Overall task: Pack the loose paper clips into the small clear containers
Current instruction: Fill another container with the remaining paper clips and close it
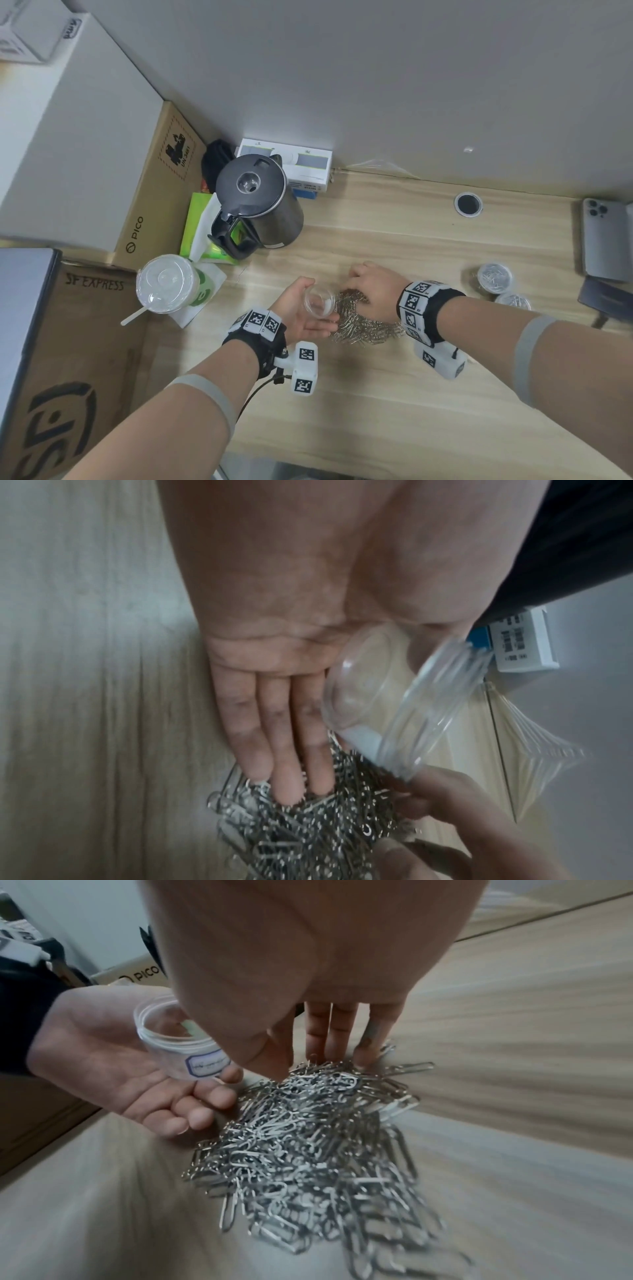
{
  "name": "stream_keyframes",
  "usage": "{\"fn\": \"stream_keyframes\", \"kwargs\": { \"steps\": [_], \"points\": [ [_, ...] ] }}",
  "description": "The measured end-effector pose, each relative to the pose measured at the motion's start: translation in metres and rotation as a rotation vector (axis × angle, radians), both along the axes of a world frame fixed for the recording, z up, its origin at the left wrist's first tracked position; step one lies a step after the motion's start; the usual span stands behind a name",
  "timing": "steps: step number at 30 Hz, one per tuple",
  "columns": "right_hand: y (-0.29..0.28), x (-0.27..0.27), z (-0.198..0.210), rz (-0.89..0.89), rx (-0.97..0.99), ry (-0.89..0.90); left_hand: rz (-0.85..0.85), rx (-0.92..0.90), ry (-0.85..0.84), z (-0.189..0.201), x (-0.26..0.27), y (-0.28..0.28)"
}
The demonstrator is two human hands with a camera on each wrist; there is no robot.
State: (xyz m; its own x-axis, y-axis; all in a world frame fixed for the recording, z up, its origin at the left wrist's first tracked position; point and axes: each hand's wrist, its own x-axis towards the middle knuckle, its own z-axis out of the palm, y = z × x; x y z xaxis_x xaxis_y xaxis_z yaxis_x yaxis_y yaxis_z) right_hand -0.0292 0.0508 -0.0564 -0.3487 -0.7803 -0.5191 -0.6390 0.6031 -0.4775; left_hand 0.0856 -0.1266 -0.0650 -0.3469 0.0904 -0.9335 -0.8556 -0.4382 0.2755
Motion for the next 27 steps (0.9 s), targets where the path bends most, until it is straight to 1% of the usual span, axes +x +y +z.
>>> {"fn": "stream_keyframes", "kwargs": {
  "steps": [2, 5, 8, 12, 14, 18, 23, 27],
  "points": [
    [0.013, -0.001, 0.003, -0.099, -0.004, 0.035, -0.009, -0.016, 0.009, 0.002, 0.0, 0.003],
    [0.036, 0.0, 0.01, -0.202, 0.104, 0.113, 0.025, -0.082, 0.026, 0.003, 0.0, 0.003],
    [0.054, 0.011, 0.013, -0.224, 0.212, 0.137, 0.03, -0.144, 0.059, 0.002, 0.001, -0.002],
    [0.053, 0.028, 0.007, -0.236, 0.292, 0.203, 0.044, -0.217, 0.075, 0.003, 0.001, -0.004],
    [0.046, 0.036, 0.001, -0.292, 0.256, 0.203, 0.055, -0.225, 0.102, 0.004, 0.0, -0.002],
    [0.027, 0.046, -0.007, -0.362, 0.173, 0.181, 0.054, -0.183, 0.165, 0.004, 0.0, 0.009],
    [0.015, 0.053, -0.015, -0.416, 0.068, 0.115, 0.031, -0.102, 0.177, 0.0, 0.003, 0.025],
    [0.012, 0.052, -0.02, -0.455, 0.01, 0.072, 0.021, -0.045, 0.15, -0.01, 0.0, 0.03]
  ]
}}
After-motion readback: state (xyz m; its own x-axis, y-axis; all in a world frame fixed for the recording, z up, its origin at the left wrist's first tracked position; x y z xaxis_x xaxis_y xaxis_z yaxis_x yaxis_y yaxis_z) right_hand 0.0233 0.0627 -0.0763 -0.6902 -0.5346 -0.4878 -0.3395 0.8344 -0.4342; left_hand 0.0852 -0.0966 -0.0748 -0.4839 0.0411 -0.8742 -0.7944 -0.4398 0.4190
